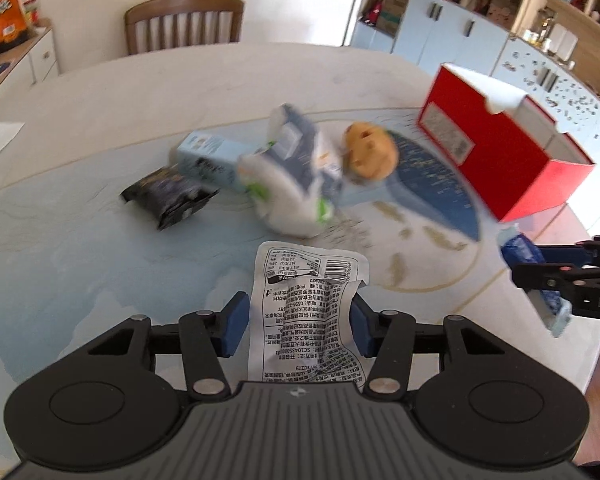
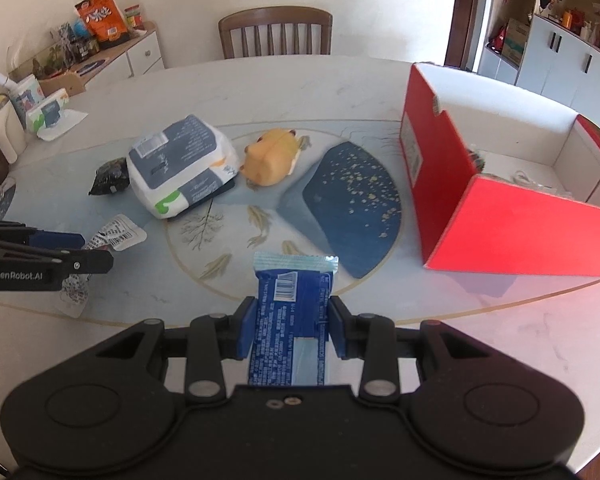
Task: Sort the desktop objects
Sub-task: 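Carry snack bar with right tool while left tool carries sachet to box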
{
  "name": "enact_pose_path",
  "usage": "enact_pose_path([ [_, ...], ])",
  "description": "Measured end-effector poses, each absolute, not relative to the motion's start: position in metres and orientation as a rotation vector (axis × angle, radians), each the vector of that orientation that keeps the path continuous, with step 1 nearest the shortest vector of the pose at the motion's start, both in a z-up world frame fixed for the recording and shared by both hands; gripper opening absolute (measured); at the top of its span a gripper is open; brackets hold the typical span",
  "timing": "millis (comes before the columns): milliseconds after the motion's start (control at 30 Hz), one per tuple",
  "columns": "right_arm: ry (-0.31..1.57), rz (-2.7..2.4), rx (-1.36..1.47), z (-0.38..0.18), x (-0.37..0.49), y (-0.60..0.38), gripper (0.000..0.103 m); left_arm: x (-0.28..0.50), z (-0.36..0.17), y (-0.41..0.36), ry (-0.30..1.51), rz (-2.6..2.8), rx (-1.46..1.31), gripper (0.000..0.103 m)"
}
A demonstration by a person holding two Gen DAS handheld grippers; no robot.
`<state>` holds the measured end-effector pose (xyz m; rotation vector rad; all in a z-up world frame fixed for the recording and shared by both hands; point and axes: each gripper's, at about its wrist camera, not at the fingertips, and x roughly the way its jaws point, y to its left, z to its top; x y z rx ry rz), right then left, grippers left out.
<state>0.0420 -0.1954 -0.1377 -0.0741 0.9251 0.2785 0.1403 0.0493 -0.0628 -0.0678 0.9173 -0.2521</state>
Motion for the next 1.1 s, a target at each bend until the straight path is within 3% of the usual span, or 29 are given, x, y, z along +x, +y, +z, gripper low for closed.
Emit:
enact_pose_path([
  [1100, 0.847, 0.298, 0.005, -0.080, 0.077, -0.342, 0.036, 0.178, 0.013, -0.132, 0.770, -0.423, 0.054, 0.052],
])
